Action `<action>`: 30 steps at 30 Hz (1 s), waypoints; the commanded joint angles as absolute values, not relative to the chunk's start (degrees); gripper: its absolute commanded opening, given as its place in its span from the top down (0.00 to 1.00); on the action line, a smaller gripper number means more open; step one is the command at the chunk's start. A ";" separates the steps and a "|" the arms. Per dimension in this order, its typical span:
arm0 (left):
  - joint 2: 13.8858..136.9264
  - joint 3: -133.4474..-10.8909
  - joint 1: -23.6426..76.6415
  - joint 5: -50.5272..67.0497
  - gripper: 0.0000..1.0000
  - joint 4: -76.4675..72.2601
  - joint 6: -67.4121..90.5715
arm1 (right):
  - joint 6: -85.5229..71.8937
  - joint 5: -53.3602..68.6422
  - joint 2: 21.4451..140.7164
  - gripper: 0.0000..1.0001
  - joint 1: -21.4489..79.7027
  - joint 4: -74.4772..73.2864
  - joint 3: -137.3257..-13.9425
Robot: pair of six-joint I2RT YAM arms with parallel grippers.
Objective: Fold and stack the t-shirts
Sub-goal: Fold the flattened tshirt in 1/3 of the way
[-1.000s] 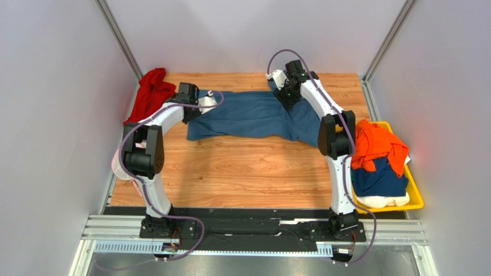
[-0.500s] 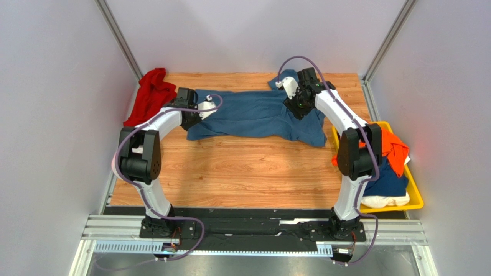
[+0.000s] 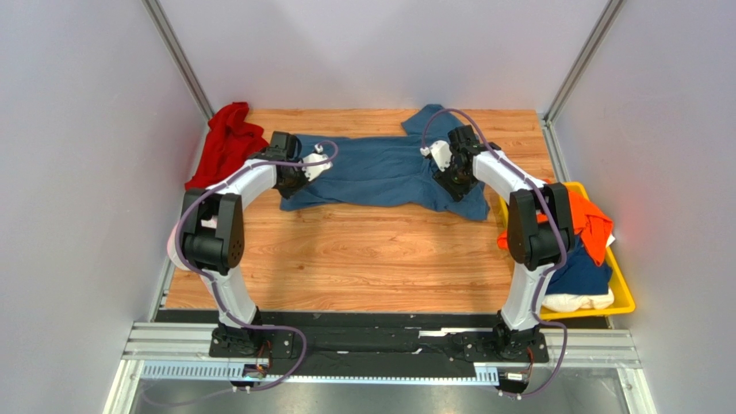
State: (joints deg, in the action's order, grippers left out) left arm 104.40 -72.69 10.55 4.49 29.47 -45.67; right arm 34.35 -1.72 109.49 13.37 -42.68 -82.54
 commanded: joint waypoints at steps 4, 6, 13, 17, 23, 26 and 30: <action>109.68 -77.17 10.90 4.13 0.69 29.80 -45.61 | 36.03 -3.25 113.11 0.50 12.74 -38.32 -83.58; 110.91 -77.69 10.90 3.26 0.69 29.88 -46.14 | 36.12 -3.25 113.73 0.50 12.48 -37.97 -83.50; 112.67 -77.17 10.90 -1.83 0.70 30.24 -49.21 | 37.70 -5.71 115.14 0.51 11.60 -36.04 -82.09; 112.76 -75.59 10.90 -4.74 0.71 29.45 -51.50 | 38.76 -7.56 115.93 0.51 10.11 -34.89 -81.30; 113.47 -74.10 10.90 -7.03 0.71 27.95 -53.08 | 39.90 -8.88 115.14 0.52 7.30 -33.93 -79.54; 113.64 -73.74 10.90 -8.00 0.72 27.25 -53.61 | 40.25 -8.88 114.52 0.52 6.42 -33.58 -78.84; 113.12 -73.92 10.90 -7.91 0.72 27.25 -53.44 | 40.17 -8.35 114.08 0.52 6.06 -33.66 -78.40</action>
